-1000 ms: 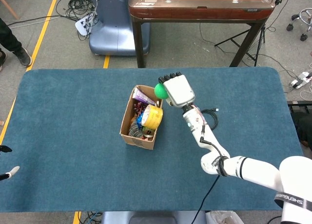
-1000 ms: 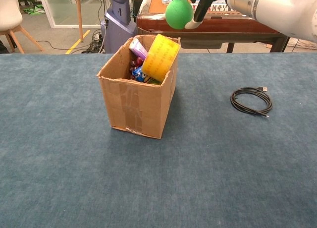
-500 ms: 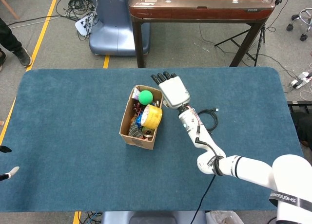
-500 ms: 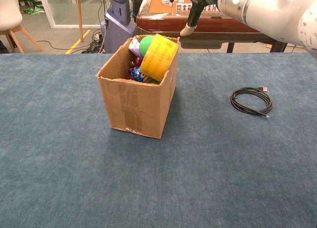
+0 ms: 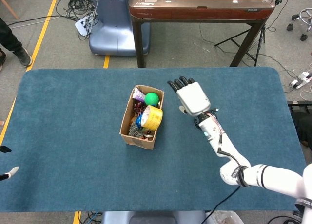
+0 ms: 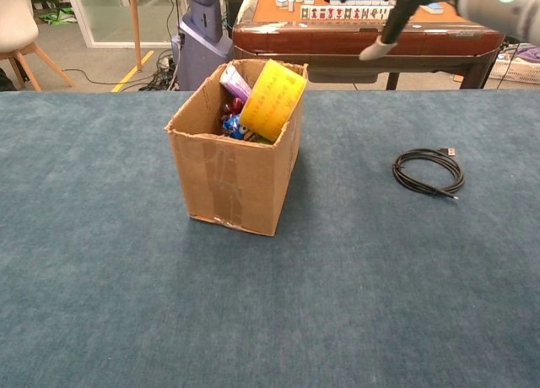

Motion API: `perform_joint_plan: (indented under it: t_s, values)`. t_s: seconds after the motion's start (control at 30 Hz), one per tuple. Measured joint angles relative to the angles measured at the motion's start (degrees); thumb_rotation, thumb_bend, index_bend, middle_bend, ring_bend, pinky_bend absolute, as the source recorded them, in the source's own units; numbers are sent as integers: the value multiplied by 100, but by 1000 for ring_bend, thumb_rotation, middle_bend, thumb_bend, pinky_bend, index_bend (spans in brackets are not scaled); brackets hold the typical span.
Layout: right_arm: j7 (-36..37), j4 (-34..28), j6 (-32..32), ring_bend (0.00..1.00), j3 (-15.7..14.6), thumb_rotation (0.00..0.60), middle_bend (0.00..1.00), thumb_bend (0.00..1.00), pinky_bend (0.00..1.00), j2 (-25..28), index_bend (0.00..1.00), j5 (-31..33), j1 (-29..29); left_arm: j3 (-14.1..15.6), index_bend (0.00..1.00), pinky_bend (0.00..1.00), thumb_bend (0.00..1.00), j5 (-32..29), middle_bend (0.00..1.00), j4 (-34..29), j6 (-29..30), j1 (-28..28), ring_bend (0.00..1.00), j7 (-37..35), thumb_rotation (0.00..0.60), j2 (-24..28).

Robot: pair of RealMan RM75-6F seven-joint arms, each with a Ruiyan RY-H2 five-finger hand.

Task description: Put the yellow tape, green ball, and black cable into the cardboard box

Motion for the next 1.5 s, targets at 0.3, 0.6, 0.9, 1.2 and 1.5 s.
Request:
perform_joint_plan:
  t_s: [0.3, 0.6, 0.9, 1.2, 1.5]
  values:
    - [234, -337, 530, 578, -797, 600, 607, 40, 554, 746, 307, -759, -970, 11, 427, 625, 65, -31, 432, 17, -81, -45, 407, 147, 600, -74]
    - [537, 82, 400, 994, -1090, 600, 995, 40, 944, 801, 372, -928, -1355, 28, 427, 625, 65, -33, 432, 38, -132, -76, 407, 212, 600, -122]
    - [859, 573, -83, 1000, -1153, 600, 1000, 40, 1000, 479, 452, -813, -1499, 31, 427, 624, 65, -38, 432, 42, -142, -82, 407, 215, 600, -134]
    - [1013, 1036, -407, 1000, -1121, 600, 1000, 40, 1000, 24, 456, -668, -1553, 29, 427, 625, 65, -47, 432, 45, -140, -77, 407, 184, 600, -125]
    - [1044, 1621, -482, 1000, -1023, 600, 1000, 14, 1000, -503, 456, -583, -1613, 31, 427, 625, 65, -42, 432, 44, -138, -73, 407, 158, 600, -115]
